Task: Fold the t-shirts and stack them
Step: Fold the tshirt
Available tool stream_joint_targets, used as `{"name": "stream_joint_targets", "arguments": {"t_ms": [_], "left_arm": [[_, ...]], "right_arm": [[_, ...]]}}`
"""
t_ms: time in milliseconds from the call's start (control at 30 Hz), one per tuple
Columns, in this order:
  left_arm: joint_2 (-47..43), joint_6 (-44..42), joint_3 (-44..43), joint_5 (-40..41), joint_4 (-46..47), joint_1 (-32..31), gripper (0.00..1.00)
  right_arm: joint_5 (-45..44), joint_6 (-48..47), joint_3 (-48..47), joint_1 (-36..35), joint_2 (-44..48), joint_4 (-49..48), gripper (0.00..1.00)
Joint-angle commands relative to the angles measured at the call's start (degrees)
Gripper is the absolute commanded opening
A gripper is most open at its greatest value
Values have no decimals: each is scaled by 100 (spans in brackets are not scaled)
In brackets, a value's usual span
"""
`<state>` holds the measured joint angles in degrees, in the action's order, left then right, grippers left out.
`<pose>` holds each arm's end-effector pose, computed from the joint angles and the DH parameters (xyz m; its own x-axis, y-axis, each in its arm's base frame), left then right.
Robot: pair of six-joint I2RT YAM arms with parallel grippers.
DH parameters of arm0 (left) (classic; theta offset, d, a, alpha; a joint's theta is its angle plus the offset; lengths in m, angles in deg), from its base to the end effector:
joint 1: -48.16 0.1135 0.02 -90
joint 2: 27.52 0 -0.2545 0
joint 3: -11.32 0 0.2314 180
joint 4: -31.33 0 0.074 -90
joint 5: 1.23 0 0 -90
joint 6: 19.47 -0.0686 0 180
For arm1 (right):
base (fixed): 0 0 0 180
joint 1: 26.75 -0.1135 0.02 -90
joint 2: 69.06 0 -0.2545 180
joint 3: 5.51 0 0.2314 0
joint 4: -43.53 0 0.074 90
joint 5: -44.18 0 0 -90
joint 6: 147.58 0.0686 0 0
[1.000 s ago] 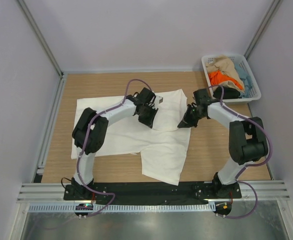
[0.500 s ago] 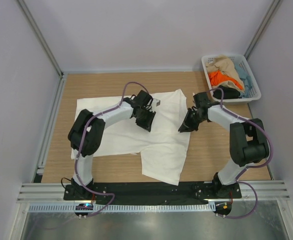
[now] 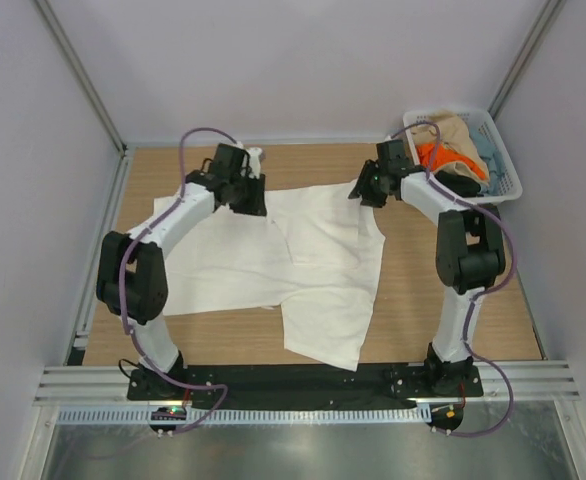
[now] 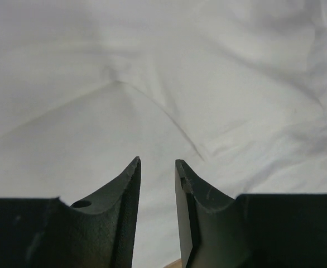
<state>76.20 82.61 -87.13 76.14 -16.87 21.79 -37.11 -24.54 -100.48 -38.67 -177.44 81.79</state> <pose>0.3469 -0.1887 0.2262 -0.8191 0.1781 -0.5453 0.3872 0.8731 -0.2964 0.4022 0.0955 0.1901 -0.8048 0.3809 -0.4551 0.1703 0.8828 0.4377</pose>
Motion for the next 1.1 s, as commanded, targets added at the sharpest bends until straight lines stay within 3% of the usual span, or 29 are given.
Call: {"name": "stream_joint_targets", "arguments": {"t_ms": [0,267,867,1033,1067], "left_arm": [[-247,260,53,313,442,1078,32],[718,339,-499,-276,794,2389,27],[1686,1736,-553,-750,1726,3542,21],[1871,2114,-544,-741,1735,3762,20],[1975,2280,-553,-776,1735,3832,19]], "right_arm": [[-519,-166,-1056,41,-797,-600,47],[-739,-210,-2657,59,-2213,-424,48],[-1065,-710,-2947,138,-2635,-362,46],[-941,-746,-3212,138,-2917,-353,38],[-950,-685,-3229,138,-2978,-397,28]]}}
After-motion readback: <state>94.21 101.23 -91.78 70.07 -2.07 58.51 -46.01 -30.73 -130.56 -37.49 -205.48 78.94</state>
